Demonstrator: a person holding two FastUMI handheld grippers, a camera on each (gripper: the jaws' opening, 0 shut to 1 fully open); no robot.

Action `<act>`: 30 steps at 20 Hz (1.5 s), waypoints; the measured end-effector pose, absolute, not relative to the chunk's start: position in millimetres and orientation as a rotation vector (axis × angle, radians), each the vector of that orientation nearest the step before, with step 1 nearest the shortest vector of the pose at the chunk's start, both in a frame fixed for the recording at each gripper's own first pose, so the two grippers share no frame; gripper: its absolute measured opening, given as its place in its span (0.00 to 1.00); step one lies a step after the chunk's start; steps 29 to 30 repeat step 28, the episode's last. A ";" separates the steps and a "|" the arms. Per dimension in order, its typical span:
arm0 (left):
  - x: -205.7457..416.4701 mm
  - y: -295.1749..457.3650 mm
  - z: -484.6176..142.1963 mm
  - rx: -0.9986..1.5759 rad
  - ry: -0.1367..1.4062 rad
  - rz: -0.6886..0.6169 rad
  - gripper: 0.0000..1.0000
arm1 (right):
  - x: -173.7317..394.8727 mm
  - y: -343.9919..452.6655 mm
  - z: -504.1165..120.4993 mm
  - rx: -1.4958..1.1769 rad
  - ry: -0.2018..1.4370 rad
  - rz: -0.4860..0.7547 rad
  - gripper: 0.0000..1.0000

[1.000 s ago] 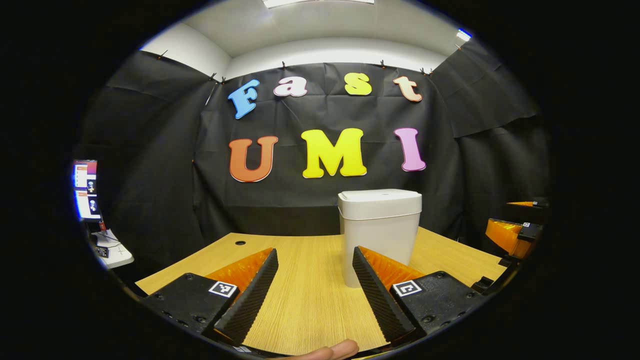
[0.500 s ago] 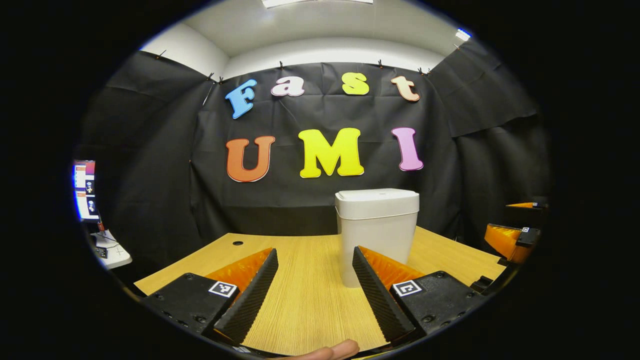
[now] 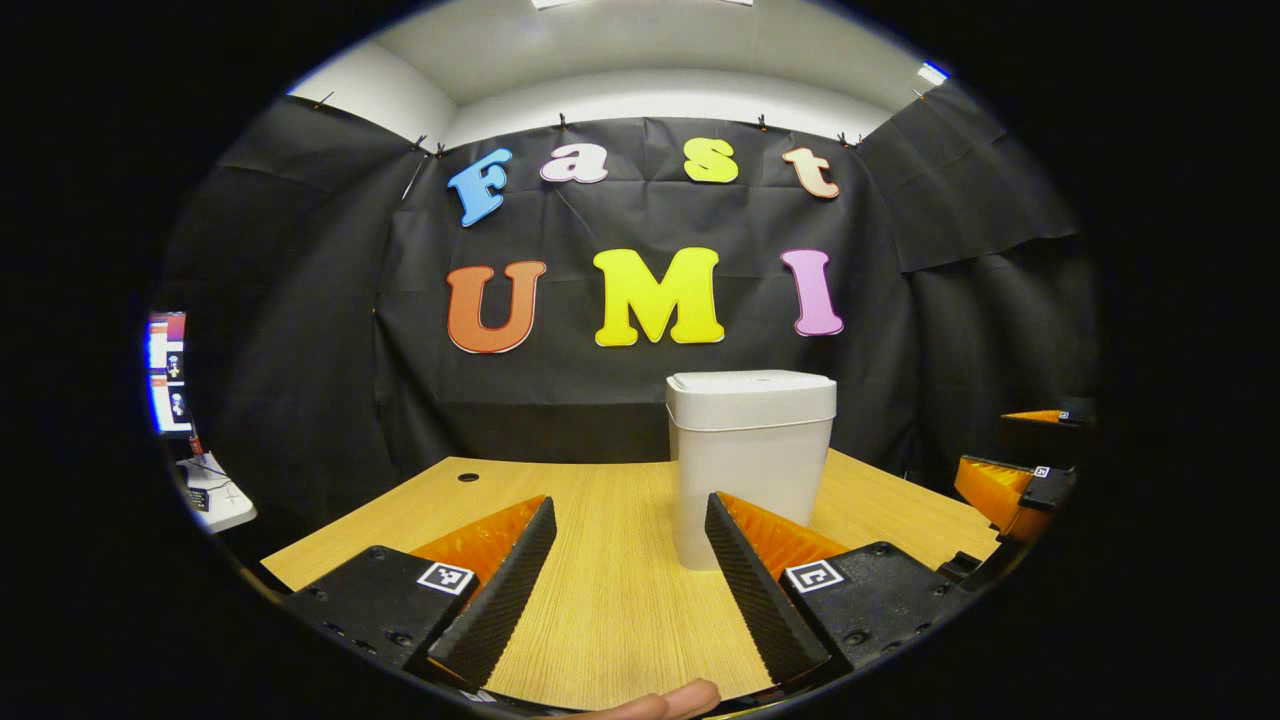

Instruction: Press the lid of the desktop garbage bin to open it, pick up the crumpled paper on the desktop and throw it into the bin, then pick up the pop can on the desktop and drop it into the bin, and finally close the garbage bin lid.

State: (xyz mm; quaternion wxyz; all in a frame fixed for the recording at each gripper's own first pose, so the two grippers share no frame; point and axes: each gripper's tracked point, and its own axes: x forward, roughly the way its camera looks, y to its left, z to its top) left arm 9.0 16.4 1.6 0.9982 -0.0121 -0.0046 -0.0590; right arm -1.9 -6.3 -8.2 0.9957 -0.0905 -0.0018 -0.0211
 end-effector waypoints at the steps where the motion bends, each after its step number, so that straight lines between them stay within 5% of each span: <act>1: 9.4 17.3 1.9 -0.024 -0.010 -0.116 0.97 | -1.4 -5.1 -8.2 -0.185 -0.005 -0.041 0.97; 30: 13.6 10.7 -2.6 -0.020 -0.005 -0.097 0.97 | 1.8 -12.9 -25.9 -0.153 0.018 -0.042 0.95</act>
